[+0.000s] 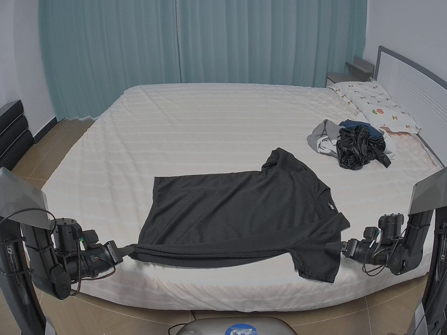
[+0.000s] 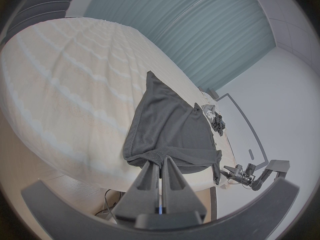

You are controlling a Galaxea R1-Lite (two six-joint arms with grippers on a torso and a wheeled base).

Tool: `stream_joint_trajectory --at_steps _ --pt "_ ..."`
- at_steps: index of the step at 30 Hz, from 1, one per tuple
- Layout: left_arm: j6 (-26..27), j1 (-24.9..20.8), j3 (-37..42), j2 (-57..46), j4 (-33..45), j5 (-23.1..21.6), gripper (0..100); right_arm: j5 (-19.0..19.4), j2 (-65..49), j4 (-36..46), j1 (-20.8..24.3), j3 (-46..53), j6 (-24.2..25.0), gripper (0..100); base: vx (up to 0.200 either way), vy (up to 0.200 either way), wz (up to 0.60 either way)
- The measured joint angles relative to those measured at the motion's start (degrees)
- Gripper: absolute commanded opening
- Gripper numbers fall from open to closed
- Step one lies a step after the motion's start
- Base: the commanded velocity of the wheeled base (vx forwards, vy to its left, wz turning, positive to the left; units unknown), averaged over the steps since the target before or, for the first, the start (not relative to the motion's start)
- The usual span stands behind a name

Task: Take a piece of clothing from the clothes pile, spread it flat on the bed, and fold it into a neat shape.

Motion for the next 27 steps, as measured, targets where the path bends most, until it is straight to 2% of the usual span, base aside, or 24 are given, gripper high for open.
stream_joint_trajectory --at_steps 7,8,15,27 --pt "0.0 0.0 0.0 0.0 0.0 0.0 0 0.0 0.8 -0.3 0.4 -1.1 0.3 100 0.000 0.000 0.00" --pt "0.0 0.0 0.0 0.0 0.0 0.0 0 0.0 1.0 -0.4 0.4 -1.3 0.3 0 0.000 0.000 0.00" --pt "0.0 0.0 0.0 0.0 0.0 0.0 0 -1.1 1.7 -0.7 0.4 -1.7 0.5 0 0.000 0.000 0.00" --pt "2.8 0.0 1.0 -0.3 0.5 0.0 0 -0.9 -2.2 -0.7 -3.9 3.9 0.0 0 0.000 0.000 0.00"
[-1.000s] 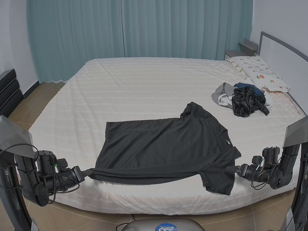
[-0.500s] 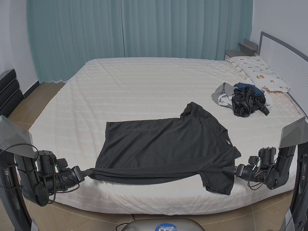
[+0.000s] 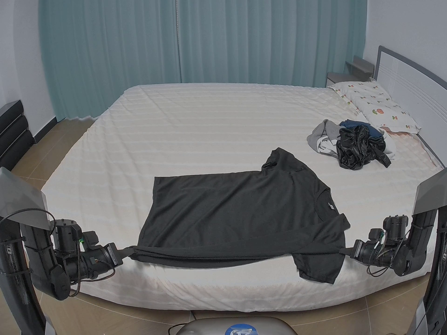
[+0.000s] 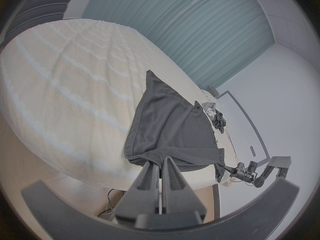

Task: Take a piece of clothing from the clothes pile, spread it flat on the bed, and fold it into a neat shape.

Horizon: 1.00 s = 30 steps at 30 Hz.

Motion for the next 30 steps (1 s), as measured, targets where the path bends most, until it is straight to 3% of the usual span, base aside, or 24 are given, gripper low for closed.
stream_joint_trajectory --at_steps 10,21,30 --pt "1.5 0.8 0.7 -2.3 0.3 0.0 0 0.2 -7.3 0.0 -0.6 8.5 -1.1 0 0.000 0.000 0.00" --pt "15.1 2.4 4.0 -6.2 5.8 0.8 0 0.1 -13.2 0.0 -1.6 15.5 -3.8 0 0.000 0.000 0.00" --pt "24.7 2.1 7.0 -7.7 7.4 8.9 0 0.1 -16.5 2.8 -2.1 17.2 -5.3 0 0.000 0.000 0.00"
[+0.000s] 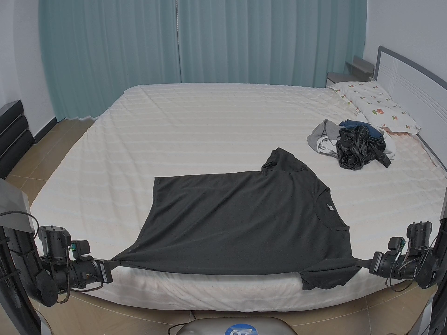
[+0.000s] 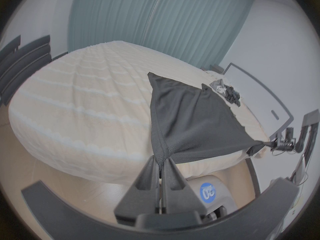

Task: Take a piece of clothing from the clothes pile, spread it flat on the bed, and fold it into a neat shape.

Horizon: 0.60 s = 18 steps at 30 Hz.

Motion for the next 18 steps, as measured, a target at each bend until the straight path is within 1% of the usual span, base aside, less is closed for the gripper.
stream_joint_trajectory --at_steps 5,9,13,18 --pt "2.4 -0.3 0.5 0.0 1.5 2.7 0 0.0 -2.1 4.2 -0.2 0.1 -2.1 0 0.000 0.000 0.00" --pt "3.9 -1.1 0.6 -0.2 5.8 4.0 0 0.0 -3.1 6.7 -0.8 0.1 -5.0 0 0.000 0.000 0.00" --pt "7.5 -1.6 0.6 -0.8 11.2 6.3 0 0.1 -4.0 9.8 -2.1 0.1 -7.3 0 0.000 0.000 0.00" --pt "8.9 -2.0 0.6 -1.5 13.8 8.0 0 0.2 -5.0 14.0 -3.4 0.1 -10.8 0 0.000 0.000 0.00"
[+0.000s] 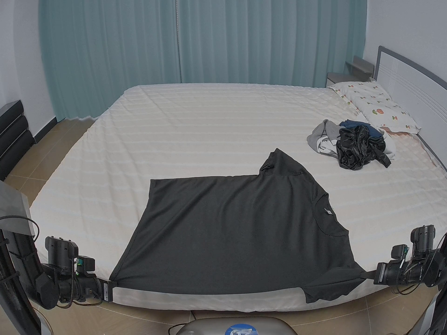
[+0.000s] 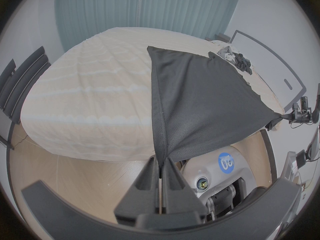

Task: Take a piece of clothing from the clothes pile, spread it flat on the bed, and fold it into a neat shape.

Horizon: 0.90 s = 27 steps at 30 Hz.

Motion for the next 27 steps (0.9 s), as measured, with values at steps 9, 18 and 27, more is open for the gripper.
stream_joint_trajectory --at_steps 9,18,27 --pt "2.0 -0.7 0.0 -1.4 5.6 0.6 0 0.0 -1.3 3.4 -0.5 0.0 -2.3 0 0.000 0.000 0.00" --pt "4.0 -0.8 0.0 -5.6 11.6 0.2 0 0.7 -3.9 4.8 -0.5 0.0 -3.4 0 0.000 0.000 0.00" --pt "-7.6 -1.3 -3.9 -8.0 11.9 -0.2 0 6.2 -6.8 4.1 -1.6 -1.5 -1.2 0 0.000 0.000 0.00"
